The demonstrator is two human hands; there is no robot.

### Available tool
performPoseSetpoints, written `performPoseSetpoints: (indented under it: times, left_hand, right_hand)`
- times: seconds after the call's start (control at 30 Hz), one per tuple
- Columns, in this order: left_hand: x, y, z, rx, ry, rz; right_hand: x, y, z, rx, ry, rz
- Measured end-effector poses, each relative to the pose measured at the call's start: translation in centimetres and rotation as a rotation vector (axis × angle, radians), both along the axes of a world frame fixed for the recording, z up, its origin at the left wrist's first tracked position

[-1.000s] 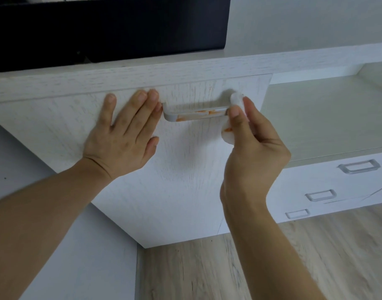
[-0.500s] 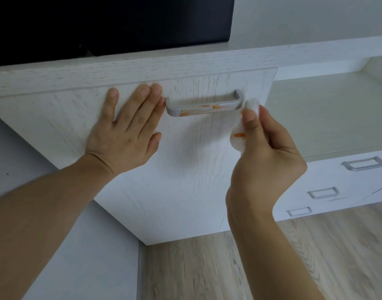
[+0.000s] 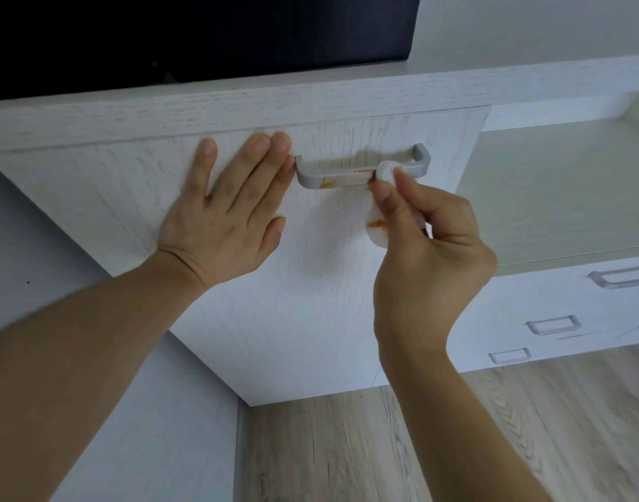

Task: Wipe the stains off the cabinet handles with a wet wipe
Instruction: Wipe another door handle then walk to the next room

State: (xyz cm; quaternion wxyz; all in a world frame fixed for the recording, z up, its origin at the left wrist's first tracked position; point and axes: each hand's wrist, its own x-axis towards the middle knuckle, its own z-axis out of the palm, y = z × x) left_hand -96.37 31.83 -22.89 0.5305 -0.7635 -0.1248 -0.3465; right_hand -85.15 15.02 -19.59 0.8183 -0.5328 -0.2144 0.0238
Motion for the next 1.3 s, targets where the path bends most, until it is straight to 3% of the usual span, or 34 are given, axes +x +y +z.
performPoseSetpoints:
  times: [0.3, 0.43, 0.7, 0.87, 1.0, 1.3]
  left_hand:
    - [-0.1, 0.1, 0.0, 0.007, -0.005, 0.001]
    - [0.0, 0.0, 0.0, 0.005, -0.002, -0.001]
    - [0.0, -0.1, -0.1, -0.012, -0.001, -0.006]
    - [0.0, 0.0, -0.1, -0.009, -0.002, -0.005]
    - [0.0, 0.1, -0.2, 0.004, -0.009, -0.001]
    - [0.1, 0.1, -0.2, -0.011, -0.004, 0.000]
  right_hand:
    - [1.3, -0.6, 0.6, -0.011, -0.005, -0.038]
    - [0.0, 0.1, 0.8, -0.057, -0.124, 0.022]
    - [-0.9, 0.6, 0.6, -0.084, -0.171, 0.006]
    - [-1.0, 0.2, 0.4, -0.083, -0.149, 0.036]
    - [-0.6, -1.0, 0.0, -0.045, -0.020, -0.024]
    - [-1.1, 0.7, -0.1, -0.034, -0.077, -0.008]
